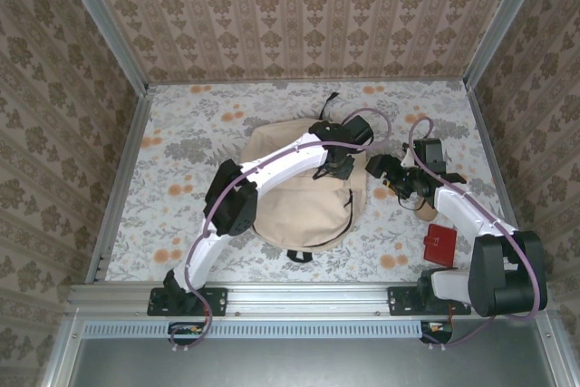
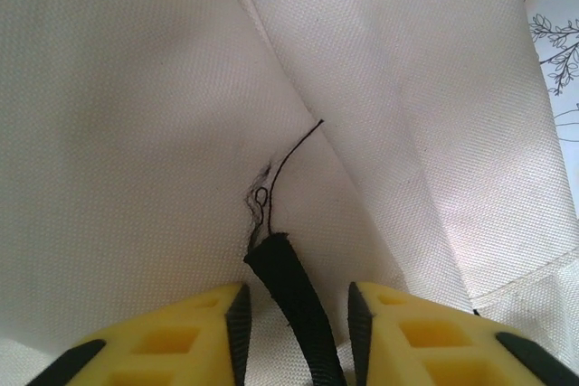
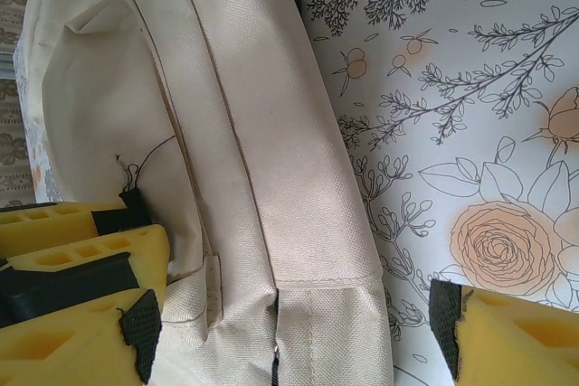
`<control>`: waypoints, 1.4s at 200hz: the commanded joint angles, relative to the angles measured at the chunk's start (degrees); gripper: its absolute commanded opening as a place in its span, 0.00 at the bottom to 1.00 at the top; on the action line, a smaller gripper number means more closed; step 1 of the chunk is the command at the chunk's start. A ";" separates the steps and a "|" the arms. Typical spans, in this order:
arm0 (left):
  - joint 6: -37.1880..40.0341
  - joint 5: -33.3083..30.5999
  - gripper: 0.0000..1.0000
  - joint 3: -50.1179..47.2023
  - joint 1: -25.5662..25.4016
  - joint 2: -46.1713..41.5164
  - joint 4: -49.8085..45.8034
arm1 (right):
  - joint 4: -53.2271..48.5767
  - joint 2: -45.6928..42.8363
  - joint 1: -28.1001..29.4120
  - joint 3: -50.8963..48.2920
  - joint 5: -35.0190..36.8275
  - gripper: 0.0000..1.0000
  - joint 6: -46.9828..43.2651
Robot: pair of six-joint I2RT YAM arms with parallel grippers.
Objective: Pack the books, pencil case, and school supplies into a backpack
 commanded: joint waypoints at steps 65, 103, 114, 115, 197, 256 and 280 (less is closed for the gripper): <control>-2.95 -0.37 0.14 1.84 0.23 0.87 -1.72 | -0.15 -0.31 -0.13 -1.43 0.80 0.80 -0.74; -2.94 -0.45 0.00 -0.65 -0.22 -2.62 0.81 | 1.31 1.27 2.04 -0.60 -1.70 0.74 -1.63; -2.45 0.24 0.00 -3.37 -0.28 -4.92 3.11 | 4.17 2.27 2.28 -0.68 -5.72 0.72 -0.64; -2.43 0.30 0.00 -3.63 -0.32 -5.13 3.38 | 4.48 2.36 2.32 -0.66 -6.16 0.71 -0.55; -4.58 10.58 0.00 -26.55 2.99 -19.92 24.44 | 11.94 13.75 7.58 5.06 -14.39 0.50 3.38; -4.84 11.66 0.00 -27.12 3.96 -19.23 24.50 | 12.06 19.41 9.47 8.82 -13.10 0.43 3.60; -4.61 10.76 0.00 -27.62 4.23 -19.53 24.38 | 11.22 20.61 9.52 9.20 -12.29 0.36 2.93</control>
